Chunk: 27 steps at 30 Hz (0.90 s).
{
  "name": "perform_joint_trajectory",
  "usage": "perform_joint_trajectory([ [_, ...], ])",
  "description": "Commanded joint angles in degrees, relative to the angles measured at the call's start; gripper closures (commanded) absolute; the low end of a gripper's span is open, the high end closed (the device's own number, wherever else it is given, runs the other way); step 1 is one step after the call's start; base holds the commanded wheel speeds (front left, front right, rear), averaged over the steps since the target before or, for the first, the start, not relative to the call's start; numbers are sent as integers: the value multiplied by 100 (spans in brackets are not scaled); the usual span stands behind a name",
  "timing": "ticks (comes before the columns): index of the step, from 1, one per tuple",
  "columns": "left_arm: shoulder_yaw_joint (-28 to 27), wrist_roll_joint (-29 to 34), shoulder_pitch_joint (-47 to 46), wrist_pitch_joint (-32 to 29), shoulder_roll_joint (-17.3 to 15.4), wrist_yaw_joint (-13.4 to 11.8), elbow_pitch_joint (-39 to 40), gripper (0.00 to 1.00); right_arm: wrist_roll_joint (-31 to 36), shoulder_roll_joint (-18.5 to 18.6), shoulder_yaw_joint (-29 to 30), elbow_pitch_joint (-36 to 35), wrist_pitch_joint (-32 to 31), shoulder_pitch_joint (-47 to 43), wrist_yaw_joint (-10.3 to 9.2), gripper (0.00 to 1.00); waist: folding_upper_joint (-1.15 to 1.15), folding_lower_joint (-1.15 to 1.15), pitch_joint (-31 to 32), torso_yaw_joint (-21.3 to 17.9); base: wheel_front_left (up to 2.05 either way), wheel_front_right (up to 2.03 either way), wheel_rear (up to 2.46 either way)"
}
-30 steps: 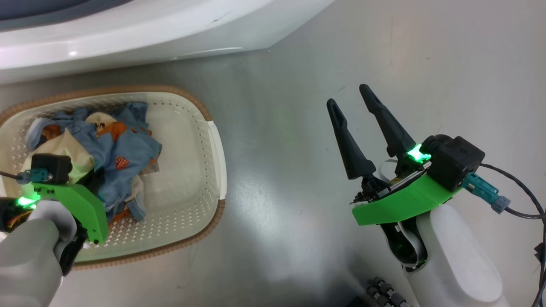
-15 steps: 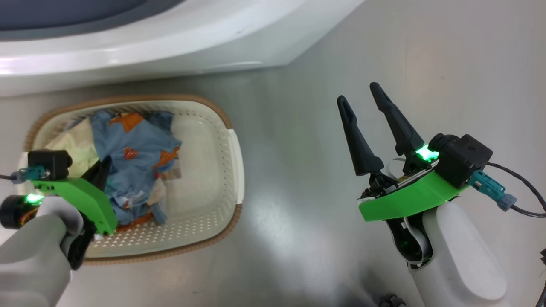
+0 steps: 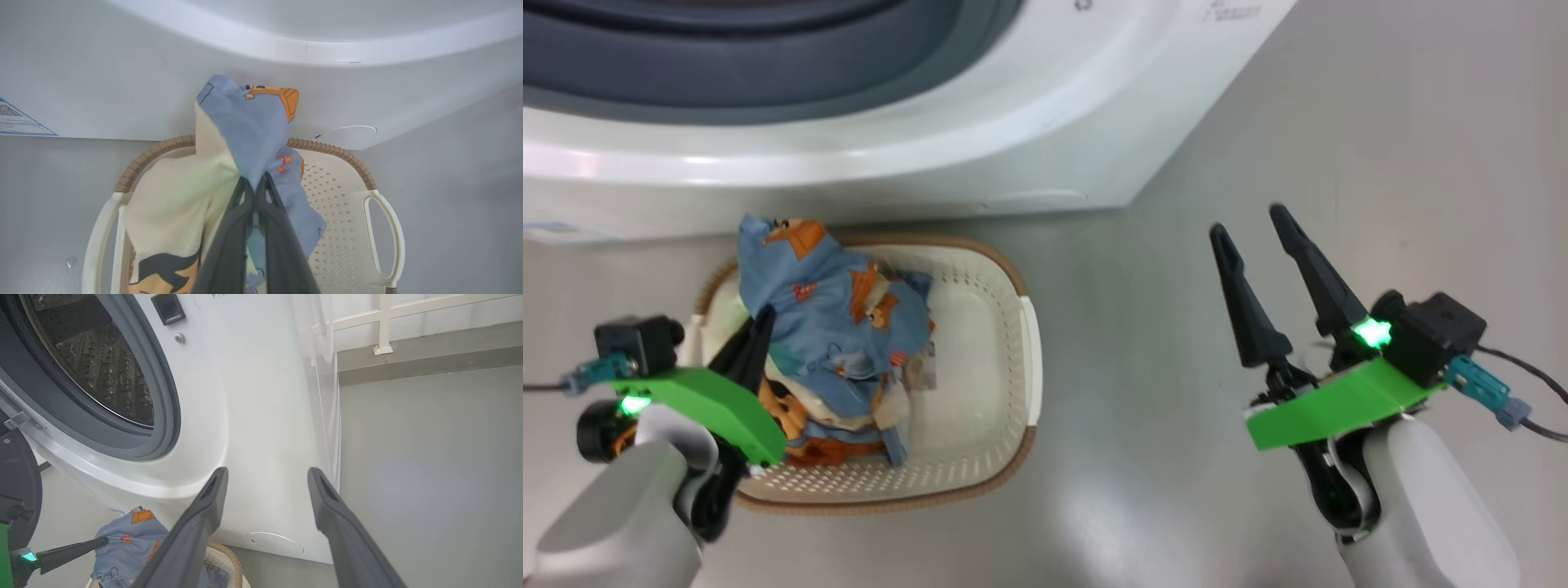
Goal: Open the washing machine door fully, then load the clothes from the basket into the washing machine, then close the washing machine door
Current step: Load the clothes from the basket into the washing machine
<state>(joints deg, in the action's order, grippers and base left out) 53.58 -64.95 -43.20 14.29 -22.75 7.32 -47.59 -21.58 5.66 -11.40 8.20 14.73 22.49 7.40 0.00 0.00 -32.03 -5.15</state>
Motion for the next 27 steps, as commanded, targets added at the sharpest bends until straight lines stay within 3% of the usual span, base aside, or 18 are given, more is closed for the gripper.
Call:
perform_joint_trajectory([
  [1, -431, 231, 225, 70, -162, 17, 205, 100, -77, 24, -57, -97, 27, -240, 9, 0, 0, 0, 470, 244, 0, 0, 0],
  [16, -2101, 1390, 1305, 71, 51, 17, 1523, 100, -284, 259, 143, -91, 27, -808, 9, 0, 0, 0, 1266, 388, 0, 0, 0],
  [27, -3011, 1815, 2095, 71, 234, 17, 2760, 100, -388, 398, 330, -145, 27, -1183, 9, 0, 0, 0, 1678, 466, 0, 0, 0],
])
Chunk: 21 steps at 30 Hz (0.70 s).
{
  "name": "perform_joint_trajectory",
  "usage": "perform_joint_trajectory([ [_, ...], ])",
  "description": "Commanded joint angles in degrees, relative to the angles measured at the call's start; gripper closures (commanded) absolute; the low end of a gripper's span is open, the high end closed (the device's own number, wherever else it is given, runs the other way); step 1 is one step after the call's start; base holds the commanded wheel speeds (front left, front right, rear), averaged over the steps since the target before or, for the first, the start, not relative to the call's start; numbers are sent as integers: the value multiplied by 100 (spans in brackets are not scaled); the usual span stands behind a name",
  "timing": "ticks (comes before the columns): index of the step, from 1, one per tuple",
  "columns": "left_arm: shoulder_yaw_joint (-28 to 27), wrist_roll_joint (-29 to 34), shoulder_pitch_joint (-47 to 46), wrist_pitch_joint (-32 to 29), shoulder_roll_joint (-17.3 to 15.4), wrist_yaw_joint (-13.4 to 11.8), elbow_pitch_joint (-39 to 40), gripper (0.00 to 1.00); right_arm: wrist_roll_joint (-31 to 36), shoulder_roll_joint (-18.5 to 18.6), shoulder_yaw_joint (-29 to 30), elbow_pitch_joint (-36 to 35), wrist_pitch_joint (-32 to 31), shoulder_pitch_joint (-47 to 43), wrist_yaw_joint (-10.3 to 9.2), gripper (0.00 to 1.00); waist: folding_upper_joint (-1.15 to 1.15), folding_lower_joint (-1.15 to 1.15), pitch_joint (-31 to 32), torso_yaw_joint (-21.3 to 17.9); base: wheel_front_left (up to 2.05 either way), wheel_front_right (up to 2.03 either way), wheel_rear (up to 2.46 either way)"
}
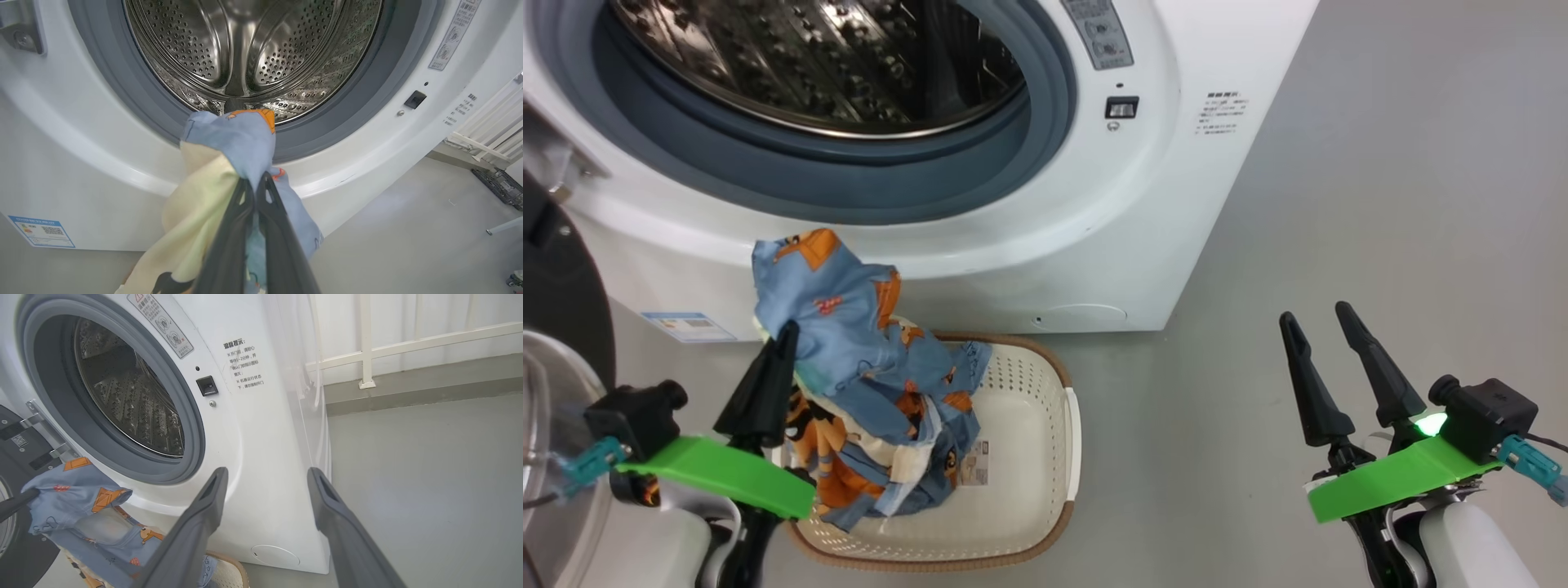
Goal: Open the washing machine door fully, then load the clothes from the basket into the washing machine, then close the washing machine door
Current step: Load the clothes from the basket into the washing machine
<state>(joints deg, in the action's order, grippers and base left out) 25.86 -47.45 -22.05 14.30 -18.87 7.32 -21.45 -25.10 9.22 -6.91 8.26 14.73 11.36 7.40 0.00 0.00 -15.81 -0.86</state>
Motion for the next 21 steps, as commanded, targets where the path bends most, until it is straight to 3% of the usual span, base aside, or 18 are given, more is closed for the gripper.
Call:
perform_joint_trajectory([
  [1, -276, 90, 34, 70, -153, 17, 256, 100, -42, 49, -110, -153, 27, -88, 9, 0, 0, 0, 73, 45, 0, 0, 0],
  [21, -1565, 861, 1691, 70, 53, 17, 2602, 100, -85, 125, 120, -254, 27, -412, 9, 0, 0, 0, 349, 107, 0, 0, 0],
])
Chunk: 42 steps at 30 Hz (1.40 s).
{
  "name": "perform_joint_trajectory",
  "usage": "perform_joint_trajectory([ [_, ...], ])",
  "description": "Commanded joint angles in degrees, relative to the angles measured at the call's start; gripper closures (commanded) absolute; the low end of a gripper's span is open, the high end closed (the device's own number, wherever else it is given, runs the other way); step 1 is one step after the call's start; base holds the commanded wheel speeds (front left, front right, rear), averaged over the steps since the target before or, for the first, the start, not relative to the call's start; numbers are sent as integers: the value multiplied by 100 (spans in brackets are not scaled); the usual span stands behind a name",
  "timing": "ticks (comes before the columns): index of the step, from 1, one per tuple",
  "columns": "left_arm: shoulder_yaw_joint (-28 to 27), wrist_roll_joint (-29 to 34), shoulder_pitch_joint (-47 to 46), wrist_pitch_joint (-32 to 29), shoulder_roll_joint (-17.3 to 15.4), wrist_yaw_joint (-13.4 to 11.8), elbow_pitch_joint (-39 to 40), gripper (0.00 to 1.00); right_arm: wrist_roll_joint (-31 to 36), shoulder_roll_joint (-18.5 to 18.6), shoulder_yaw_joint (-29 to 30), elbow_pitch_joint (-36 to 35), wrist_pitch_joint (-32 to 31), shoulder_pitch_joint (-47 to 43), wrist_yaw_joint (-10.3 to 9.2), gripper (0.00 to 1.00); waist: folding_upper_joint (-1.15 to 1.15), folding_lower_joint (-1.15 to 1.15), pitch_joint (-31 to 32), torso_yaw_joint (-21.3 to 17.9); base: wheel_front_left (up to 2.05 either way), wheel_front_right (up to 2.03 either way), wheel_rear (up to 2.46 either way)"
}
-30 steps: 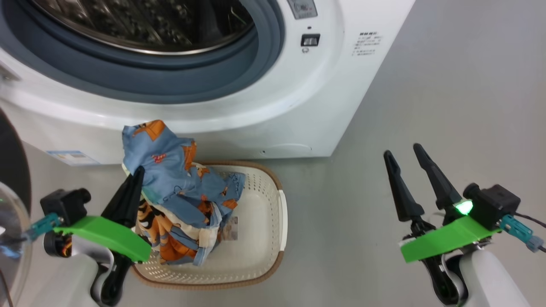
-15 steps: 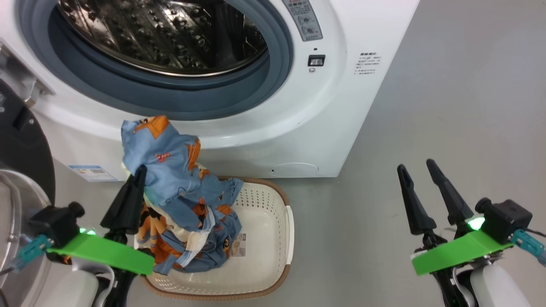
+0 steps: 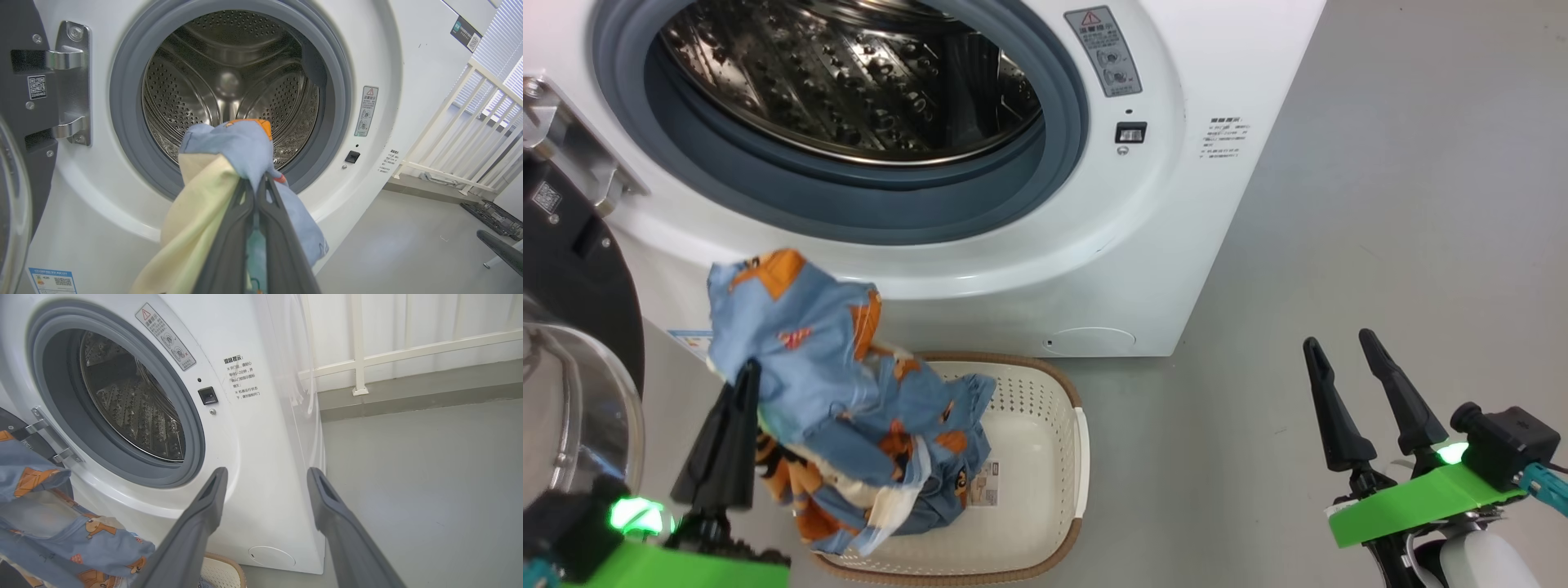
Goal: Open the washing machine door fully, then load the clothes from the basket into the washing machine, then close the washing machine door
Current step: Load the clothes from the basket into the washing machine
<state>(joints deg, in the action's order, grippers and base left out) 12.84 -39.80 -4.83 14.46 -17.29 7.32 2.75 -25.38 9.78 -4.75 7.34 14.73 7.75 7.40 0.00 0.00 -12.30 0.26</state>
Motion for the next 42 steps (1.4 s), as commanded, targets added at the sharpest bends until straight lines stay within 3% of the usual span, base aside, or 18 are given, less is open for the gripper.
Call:
perform_joint_trajectory([
  [1, -325, 165, 75, 53, -93, 17, 267, 100, -54, 70, -83, -173, 27, -61, 9, 0, 0, 0, -5, -11, 0, 0, 0],
  [12, -580, 322, 601, 53, 135, 17, 796, 100, -33, 72, -7, -238, 27, -77, 9, 0, 0, 0, -80, -51, 0, 0, 0],
  [23, -241, 118, -187, 53, 42, 17, 643, 100, 22, -34, -9, -259, 27, -11, 9, 0, 0, 0, -203, -128, 0, 0, 0],
  [34, 368, -319, -2013, 53, 24, 17, -670, 100, 45, -147, -137, -235, 27, 166, 9, 0, 0, 0, -401, -330, 0, 0, 0],
  [42, 642, -454, -3229, 53, -177, 17, -2021, 100, 78, -268, -293, -237, 27, 348, 9, 0, 0, 0, -657, -565, 0, 0, 0],
])
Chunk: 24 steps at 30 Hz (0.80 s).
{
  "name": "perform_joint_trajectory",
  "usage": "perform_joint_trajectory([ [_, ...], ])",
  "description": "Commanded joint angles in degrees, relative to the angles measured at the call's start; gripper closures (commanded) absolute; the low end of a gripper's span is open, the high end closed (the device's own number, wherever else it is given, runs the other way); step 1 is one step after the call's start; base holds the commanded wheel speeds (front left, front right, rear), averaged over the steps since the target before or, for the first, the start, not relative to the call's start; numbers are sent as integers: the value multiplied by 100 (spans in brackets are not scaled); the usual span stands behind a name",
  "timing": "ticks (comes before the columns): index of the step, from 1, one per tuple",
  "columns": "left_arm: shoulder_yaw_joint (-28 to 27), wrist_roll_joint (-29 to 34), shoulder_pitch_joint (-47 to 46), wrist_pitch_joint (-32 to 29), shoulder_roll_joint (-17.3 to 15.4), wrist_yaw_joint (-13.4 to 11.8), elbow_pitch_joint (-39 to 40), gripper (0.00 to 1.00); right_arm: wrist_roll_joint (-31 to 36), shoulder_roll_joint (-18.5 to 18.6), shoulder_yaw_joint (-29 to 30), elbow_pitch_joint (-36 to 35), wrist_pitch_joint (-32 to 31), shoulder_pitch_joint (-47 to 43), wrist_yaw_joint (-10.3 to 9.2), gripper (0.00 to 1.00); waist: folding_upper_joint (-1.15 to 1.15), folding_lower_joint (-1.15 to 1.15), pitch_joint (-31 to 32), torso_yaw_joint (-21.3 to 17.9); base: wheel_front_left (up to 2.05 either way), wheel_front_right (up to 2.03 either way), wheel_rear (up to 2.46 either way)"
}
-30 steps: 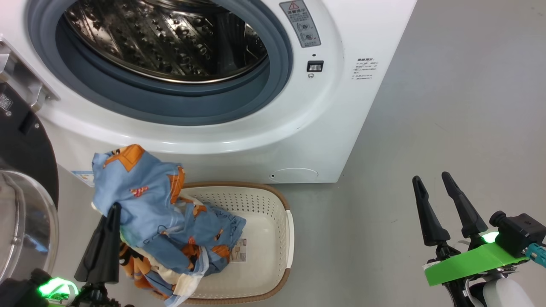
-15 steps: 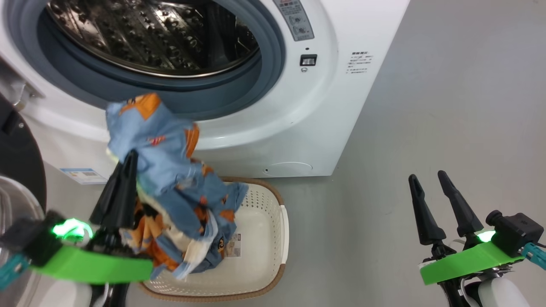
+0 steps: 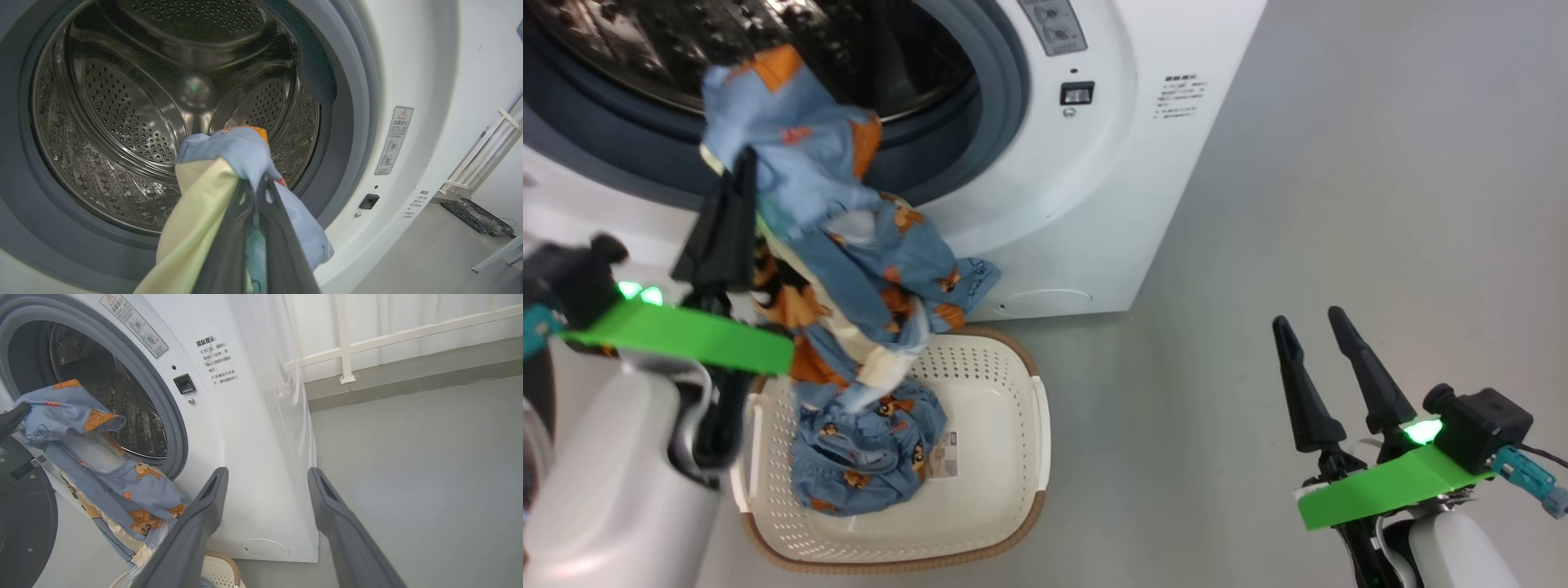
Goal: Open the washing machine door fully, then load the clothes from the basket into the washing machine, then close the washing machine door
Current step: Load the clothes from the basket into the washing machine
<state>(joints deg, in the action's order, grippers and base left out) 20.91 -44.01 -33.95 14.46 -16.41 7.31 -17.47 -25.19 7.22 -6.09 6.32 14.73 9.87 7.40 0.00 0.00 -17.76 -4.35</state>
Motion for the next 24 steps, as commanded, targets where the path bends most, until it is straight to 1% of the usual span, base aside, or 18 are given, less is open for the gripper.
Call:
perform_joint_trajectory([
  [1, -138, -59, -451, 53, -279, 18, -150, 100, 59, -26, -162, -135, 27, 157, 9, 0, 0, 0, -147, -129, 0, 0, 0],
  [7, 185, -166, -1175, 53, -351, 18, -1140, 100, 88, -107, -214, -144, 27, 256, 9, 0, 0, 0, -346, -260, 0, 0, 0],
  [8, 185, -166, -1175, 53, -351, 18, -1140, 100, 88, -107, -214, -144, 27, 256, 9, 0, 0, 0, -346, -260, 0, 0, 0],
  [13, 521, -327, -1695, 53, -397, 18, -1977, 100, 109, -184, -344, -127, 27, 371, 9, 0, 0, 0, -490, -425, 0, 0, 0],
  [24, 1286, -776, -2634, 39, -546, 18, -3259, 100, 130, -308, -522, -115, 27, 545, 9, 0, 0, 0, -791, -707, 0, 0, 0],
])
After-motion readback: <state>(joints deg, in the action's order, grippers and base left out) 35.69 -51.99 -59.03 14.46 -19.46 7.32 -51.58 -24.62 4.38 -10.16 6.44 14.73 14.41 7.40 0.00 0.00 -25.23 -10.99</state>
